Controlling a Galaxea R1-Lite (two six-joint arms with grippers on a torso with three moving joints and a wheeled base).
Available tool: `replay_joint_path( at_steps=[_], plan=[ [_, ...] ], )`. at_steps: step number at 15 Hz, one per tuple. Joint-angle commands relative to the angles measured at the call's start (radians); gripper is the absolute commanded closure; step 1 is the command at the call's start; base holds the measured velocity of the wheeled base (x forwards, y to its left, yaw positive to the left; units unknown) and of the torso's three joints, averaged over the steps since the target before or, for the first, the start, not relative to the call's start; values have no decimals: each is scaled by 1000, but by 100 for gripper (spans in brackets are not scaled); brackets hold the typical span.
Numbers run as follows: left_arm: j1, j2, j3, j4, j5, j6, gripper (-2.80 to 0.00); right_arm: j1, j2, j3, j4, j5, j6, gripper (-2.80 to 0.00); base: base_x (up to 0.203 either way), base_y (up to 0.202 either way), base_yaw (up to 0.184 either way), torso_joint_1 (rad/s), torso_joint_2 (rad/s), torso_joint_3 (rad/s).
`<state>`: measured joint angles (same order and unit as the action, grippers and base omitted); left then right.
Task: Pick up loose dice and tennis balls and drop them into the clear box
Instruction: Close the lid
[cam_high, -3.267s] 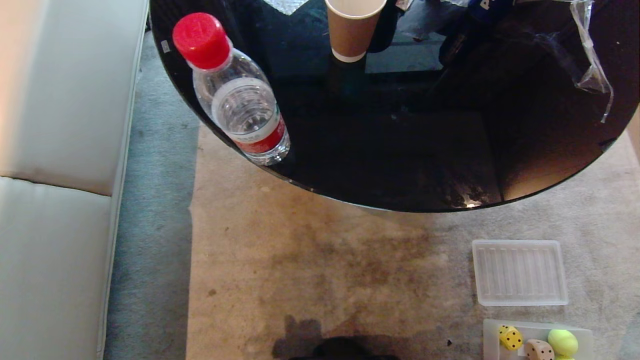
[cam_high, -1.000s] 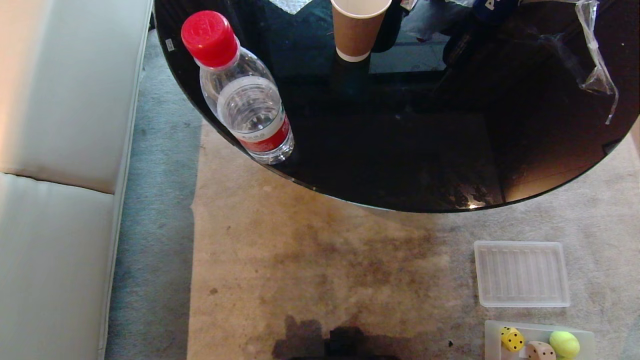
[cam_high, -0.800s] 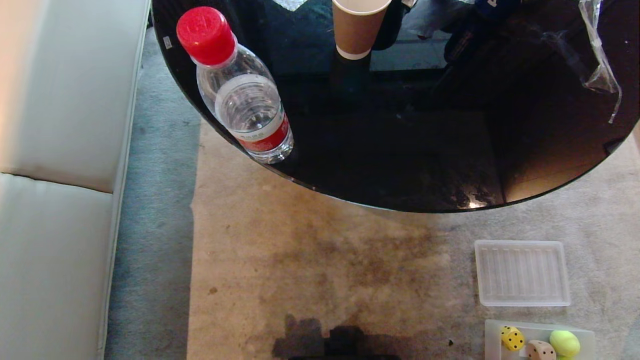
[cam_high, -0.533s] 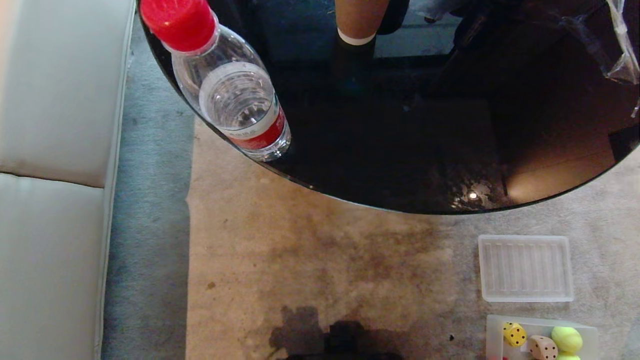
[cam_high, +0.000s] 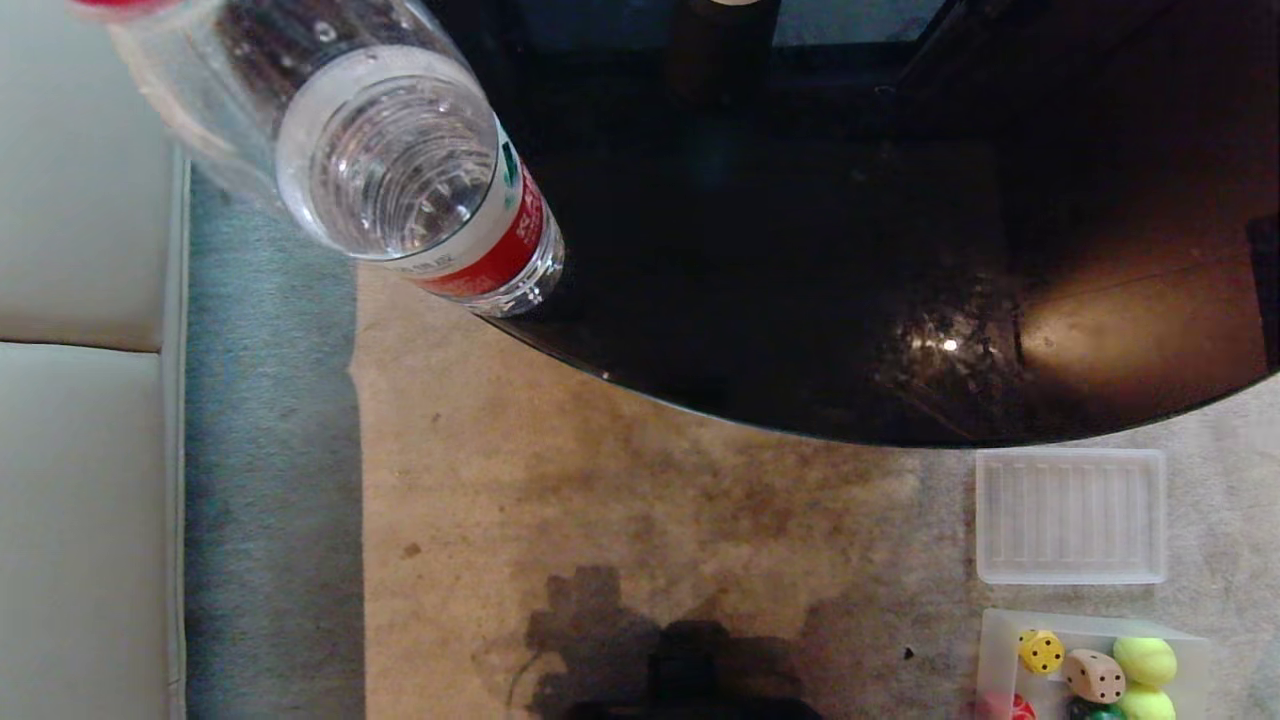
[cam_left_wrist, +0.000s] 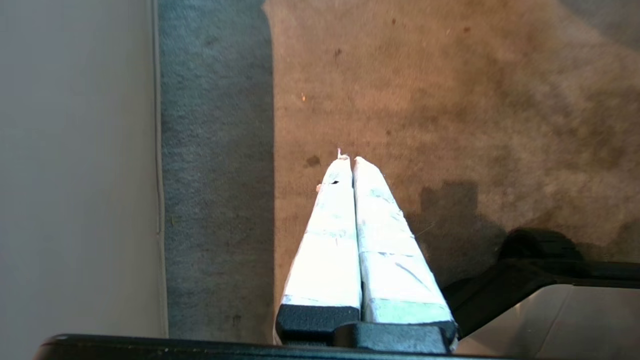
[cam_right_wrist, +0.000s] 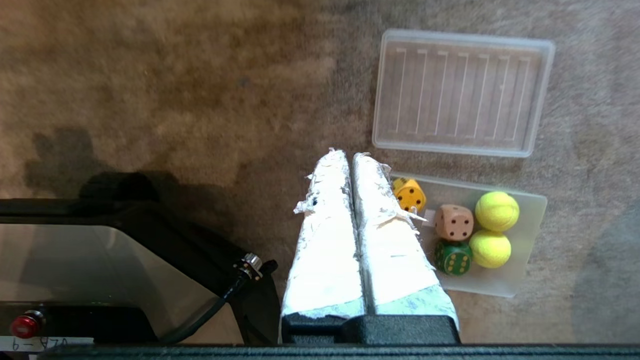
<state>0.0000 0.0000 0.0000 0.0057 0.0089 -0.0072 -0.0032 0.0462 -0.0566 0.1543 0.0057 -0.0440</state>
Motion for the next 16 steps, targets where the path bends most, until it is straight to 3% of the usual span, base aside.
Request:
replay_joint_path(
  at_steps=[1,5,12,16],
  plan=[
    [0,0,0,0,0,0,0,0,1,0,1,0,0,0,0,0,0,2,2,-195],
    [0,0,0,0,0,0,0,0,1,0,1,0,-2,0,0,0,0,3,1,-156],
    [0,0,0,0,0,0,0,0,11,-16,20,-7,-4,0,0,0,0,1,1,-10],
    [0,0,0,0,0,0,0,0,312,-260,92,-27,49,0,0,0,0,0,0,0]
  ],
)
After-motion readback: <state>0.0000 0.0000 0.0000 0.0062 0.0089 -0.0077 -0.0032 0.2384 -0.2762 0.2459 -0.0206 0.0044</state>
